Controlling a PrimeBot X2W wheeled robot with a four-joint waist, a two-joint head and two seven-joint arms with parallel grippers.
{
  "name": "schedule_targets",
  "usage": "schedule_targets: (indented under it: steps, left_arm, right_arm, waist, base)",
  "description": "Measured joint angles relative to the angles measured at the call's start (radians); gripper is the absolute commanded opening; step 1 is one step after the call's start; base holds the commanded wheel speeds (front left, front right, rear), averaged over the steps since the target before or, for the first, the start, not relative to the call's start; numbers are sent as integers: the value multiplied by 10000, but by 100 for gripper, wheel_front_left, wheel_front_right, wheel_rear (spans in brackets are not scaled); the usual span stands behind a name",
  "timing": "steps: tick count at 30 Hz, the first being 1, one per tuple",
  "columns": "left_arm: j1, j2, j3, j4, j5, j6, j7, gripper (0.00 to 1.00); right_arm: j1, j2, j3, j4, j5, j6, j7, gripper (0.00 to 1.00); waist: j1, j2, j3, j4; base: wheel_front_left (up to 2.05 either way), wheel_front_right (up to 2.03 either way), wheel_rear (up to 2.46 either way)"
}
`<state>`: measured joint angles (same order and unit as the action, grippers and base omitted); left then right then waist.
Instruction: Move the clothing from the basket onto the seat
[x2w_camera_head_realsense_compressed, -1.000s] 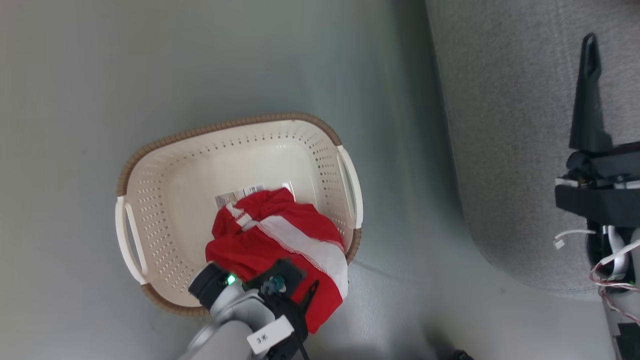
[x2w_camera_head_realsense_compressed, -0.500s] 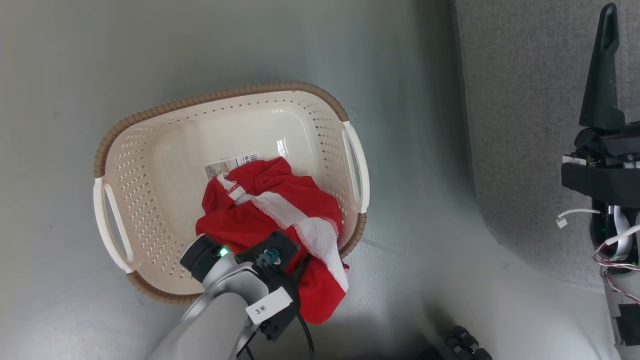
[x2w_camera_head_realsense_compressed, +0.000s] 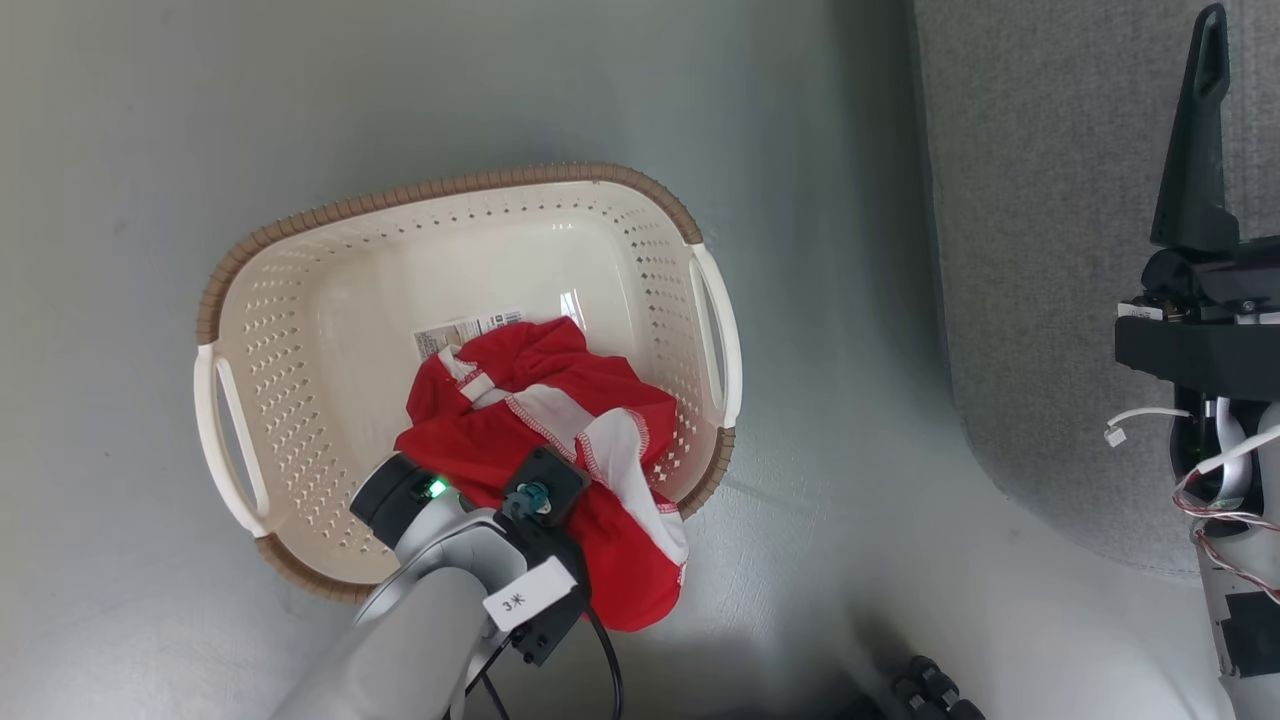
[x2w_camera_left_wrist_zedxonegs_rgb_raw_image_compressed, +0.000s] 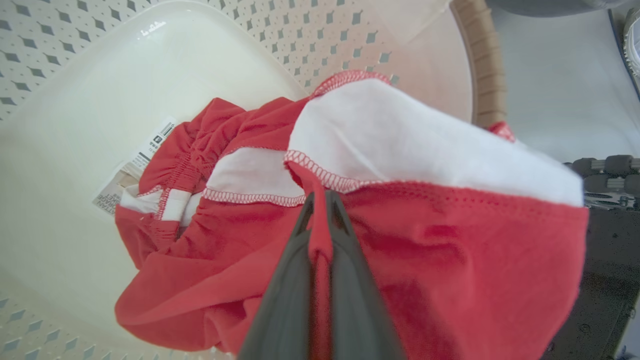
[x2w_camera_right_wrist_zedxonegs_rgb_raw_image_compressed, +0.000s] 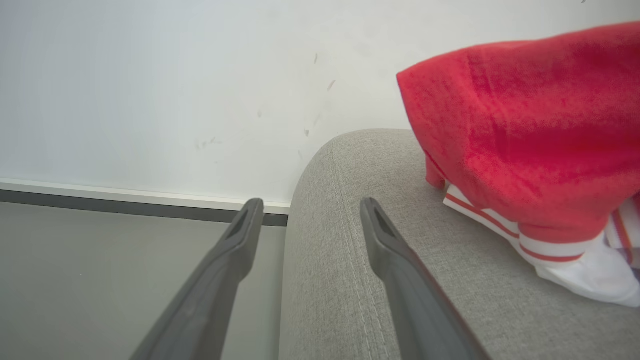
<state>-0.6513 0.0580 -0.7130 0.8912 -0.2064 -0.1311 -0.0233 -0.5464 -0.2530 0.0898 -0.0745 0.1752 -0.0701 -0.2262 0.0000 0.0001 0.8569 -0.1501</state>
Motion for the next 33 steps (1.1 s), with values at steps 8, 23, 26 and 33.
schedule_targets:
  steps: [8, 23, 26, 33]
  left_arm:
    - [-175, -6, 71, 59, -447, 0, -671, 0]
    - [-988, -15, 1129, -245, -1542, -2, -2088, 0]
    - [-1097, 75, 1198, -393, -1565, -4, -2167, 0]
    - [-1255, 278, 1183, -763, -1626, -6, -2209, 0]
  right_arm:
    - [-35, 84, 50, 468, 0, 0, -81, 100]
    - [88, 535, 640, 1871, 2, 249, -224, 100]
    - [151, 627, 782, 2130, 2, 355, -230, 100]
    - [281, 782, 986, 2637, 2, 462, -232, 100]
  waist:
    - [0, 0, -347, 33]
    - [-1, -2, -1994, 174]
    - [-1, -2, -2371, 219]
    - [-1, -2, -3141, 326]
  base:
    - [0, 0, 0]
    - [0, 0, 0]
    - [0, 0, 0]
    - [0, 0, 0]
